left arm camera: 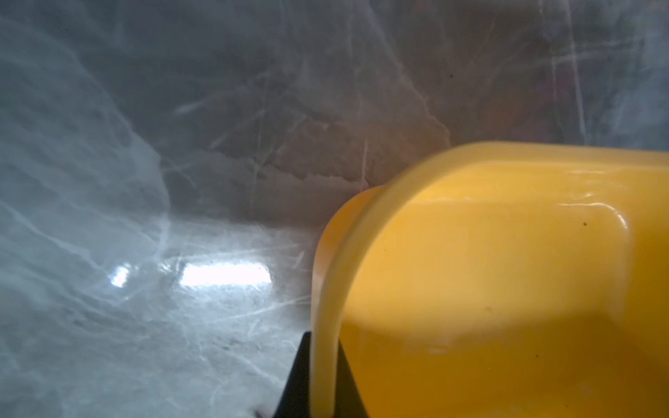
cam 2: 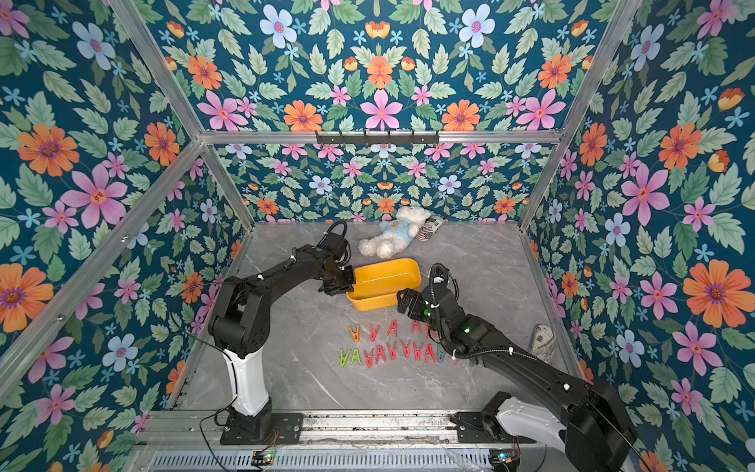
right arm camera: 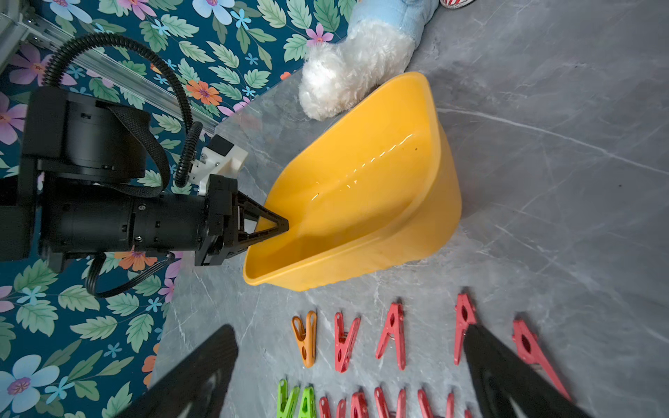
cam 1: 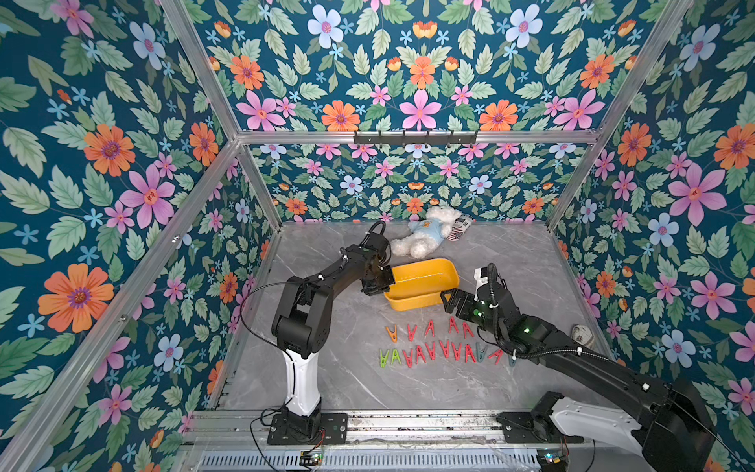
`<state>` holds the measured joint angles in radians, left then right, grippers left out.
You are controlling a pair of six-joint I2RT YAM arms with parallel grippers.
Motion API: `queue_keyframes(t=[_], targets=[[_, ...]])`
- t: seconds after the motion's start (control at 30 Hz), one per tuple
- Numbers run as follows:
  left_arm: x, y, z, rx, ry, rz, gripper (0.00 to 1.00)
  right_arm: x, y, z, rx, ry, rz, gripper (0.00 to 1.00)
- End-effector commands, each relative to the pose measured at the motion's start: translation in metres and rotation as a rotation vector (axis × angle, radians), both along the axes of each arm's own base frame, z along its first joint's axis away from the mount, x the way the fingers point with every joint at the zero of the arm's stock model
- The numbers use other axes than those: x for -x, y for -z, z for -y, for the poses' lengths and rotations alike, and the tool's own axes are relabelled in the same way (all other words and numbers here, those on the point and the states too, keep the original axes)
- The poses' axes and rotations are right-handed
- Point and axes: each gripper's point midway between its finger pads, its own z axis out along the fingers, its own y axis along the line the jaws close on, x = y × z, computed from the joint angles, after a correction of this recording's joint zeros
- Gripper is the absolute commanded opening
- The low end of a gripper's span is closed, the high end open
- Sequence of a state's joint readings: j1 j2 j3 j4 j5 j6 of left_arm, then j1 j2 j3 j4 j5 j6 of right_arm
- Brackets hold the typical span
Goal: Take the clothespins out of the storage box
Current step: Adjust the storage box at the center of the board.
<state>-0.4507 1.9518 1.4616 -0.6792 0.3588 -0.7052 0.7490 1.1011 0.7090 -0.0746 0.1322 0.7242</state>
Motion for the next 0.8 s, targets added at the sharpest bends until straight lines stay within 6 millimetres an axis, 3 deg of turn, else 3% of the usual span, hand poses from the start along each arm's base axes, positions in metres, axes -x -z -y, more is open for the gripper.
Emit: queue_keyframes(t=[0.0, 0.13, 0.33, 0.6, 0.77], targets=[[0.013, -0.012, 0.018, 0.175, -0.048, -0.093, 0.00, -0.003, -0.008, 0.002, -0.029, 0.026, 0.029, 0.99], [0.016, -0.015, 0.023, 0.243, -0.077, -0.118, 0.00, -0.001, -0.008, 0.005, -0.037, 0.032, 0.030, 0.99], [0.011, -0.013, 0.017, 0.201, -0.078, -0.086, 0.00, 0.003, -0.010, 0.009, -0.042, 0.039, 0.035, 0.99], [-0.020, -0.008, -0.013, -0.090, -0.039, 0.131, 0.00, 0.005, -0.009, 0.014, -0.047, 0.052, 0.035, 0.99], [-0.027, 0.002, -0.019, -0.232, 0.005, 0.210, 0.00, 0.006, -0.009, 0.013, -0.045, 0.051, 0.025, 0.99]])
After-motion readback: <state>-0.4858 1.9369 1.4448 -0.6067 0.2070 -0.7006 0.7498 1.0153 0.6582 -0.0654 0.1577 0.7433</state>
